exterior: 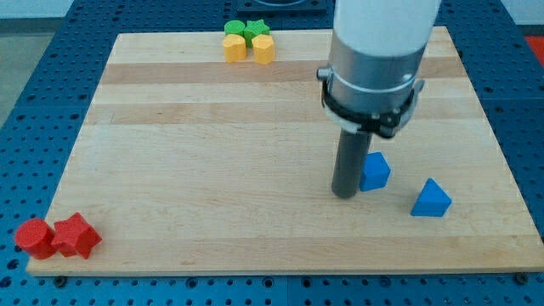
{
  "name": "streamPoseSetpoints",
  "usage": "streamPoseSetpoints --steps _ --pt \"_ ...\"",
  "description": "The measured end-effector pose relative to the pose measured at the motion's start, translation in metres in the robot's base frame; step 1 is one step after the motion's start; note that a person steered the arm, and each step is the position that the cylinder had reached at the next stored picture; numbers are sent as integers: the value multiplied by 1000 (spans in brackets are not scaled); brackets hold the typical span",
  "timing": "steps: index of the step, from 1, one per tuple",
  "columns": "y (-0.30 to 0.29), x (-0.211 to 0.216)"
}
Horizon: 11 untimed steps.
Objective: Place the blue blocks close to each other
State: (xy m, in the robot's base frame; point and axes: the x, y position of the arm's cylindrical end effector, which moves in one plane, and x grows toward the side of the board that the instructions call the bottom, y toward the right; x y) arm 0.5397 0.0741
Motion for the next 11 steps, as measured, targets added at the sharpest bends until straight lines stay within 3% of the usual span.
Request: streamPoseSetpoints --steps 1,3,4,6,7,9,10,11 --pt "9 55" --pt "134 73" --pt "126 43" --pt "25 -31" --pt "37 -12" --pt "155 23" --pt "128 -1" --pt "45 -52"
